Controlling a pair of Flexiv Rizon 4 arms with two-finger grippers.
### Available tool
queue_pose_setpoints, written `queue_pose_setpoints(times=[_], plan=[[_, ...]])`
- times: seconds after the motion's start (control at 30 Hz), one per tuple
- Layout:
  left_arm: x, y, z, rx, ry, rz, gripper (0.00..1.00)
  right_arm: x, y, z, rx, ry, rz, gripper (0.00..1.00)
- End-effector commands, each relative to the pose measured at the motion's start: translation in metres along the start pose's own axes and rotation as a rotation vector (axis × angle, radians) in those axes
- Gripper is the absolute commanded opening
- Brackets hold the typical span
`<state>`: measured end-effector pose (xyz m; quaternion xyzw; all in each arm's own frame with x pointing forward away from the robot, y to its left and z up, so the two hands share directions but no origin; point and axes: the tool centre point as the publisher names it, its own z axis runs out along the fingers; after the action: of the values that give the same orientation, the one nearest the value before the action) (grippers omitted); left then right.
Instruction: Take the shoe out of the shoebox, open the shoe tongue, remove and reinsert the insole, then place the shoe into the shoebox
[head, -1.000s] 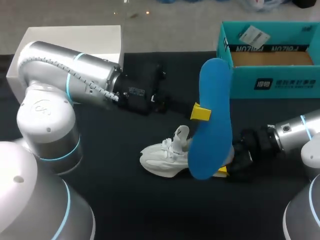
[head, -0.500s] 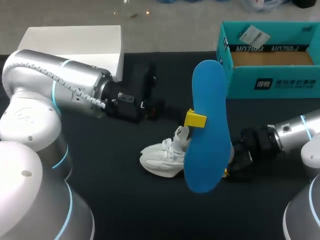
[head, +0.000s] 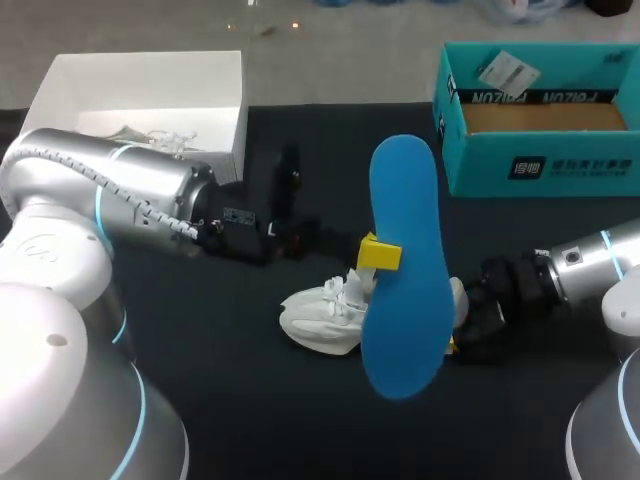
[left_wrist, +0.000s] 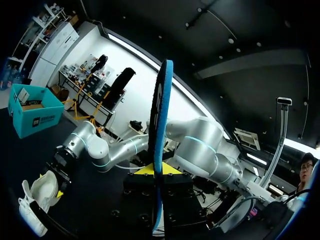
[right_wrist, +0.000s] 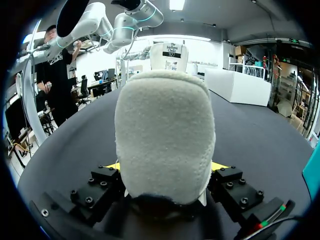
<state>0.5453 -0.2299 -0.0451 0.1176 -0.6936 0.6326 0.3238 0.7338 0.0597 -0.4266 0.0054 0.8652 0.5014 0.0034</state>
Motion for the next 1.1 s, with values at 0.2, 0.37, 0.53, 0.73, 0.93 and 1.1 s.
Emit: queue_pose_setpoints(times=[0.2,0.37,0.53,0.73,0.93,1.1], plan=[[0.000,0.000,0.000,0.001,-0.001,0.000,0.00,0.001,-0.001,0.003,0.005,-0.001,0.001,0.00],[0.000,0.000,0.000,0.001,-0.001,0.000,0.00,0.001,-0.001,0.003,0.005,-0.001,0.001,0.00],[0.000,0.000,0.000,0.001,-0.001,0.000,0.00,0.001,-0.001,0.003,0.005,-0.001,0.001,1.00],[0.000,0.000,0.000,0.001,-0.001,0.000,0.00,-0.002,-0.001,-0.005,0.030,-0.008,0.011,1.00],[0.000,0.000,0.000,0.001,-0.001,0.000,0.00,-0.003,0.006,-0.022,0.150,0.014,0.025,1.00],[0.000,0.000,0.000,0.001,-0.001,0.000,0.00,-0.002,0.017,-0.033,0.248,-0.002,0.022,1.00]])
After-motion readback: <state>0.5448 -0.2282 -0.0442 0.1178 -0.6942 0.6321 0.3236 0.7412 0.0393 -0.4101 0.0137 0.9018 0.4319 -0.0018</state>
